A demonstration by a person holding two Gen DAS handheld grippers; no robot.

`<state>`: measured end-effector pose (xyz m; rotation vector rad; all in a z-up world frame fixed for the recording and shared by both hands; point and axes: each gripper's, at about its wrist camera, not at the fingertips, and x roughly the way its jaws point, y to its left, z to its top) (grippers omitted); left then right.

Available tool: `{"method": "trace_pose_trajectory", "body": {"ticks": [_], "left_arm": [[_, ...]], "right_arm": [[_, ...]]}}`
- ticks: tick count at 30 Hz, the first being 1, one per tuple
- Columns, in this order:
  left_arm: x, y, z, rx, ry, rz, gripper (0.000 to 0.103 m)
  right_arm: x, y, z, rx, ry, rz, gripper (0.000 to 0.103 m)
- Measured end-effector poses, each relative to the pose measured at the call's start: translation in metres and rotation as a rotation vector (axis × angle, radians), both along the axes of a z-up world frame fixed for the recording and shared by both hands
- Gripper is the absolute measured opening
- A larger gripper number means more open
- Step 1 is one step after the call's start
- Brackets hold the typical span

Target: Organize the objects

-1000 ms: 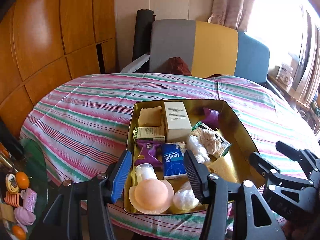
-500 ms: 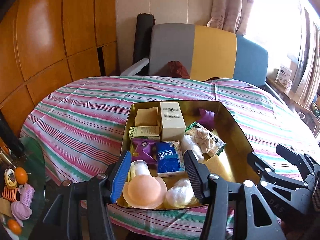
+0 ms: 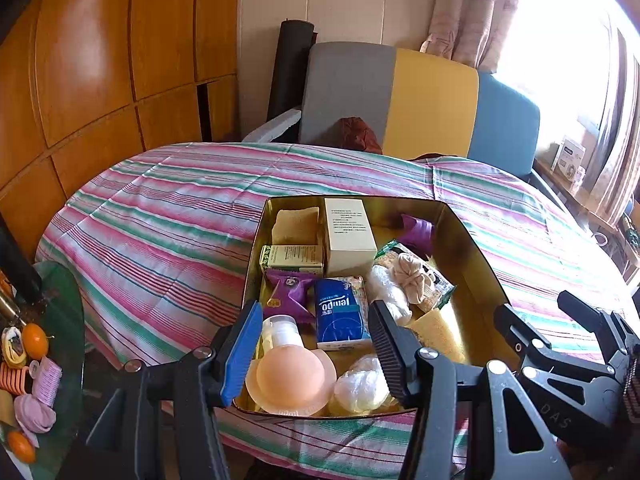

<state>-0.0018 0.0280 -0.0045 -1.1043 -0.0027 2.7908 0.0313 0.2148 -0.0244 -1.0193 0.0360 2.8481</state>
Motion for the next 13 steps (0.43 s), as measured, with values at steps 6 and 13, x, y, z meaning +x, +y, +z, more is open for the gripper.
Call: {"method": "trace_pose_trajectory", "body": {"ticks": [6,13], "left_arm": [[-0.0001,-0.0011,0.0014,-0.014,0.030,0.011,0.055],[-0.0026,-0.0009,0.0023,-0.006,0.024,-0.004,0.055]], "right_arm": [[-0.0027,-0.0021,-0.0044,-0.004,-0.012,0.008,0.093],[-0.0032,-0.0023,-0.0052,-0.006,-0.011,0.010,0.093]]}}
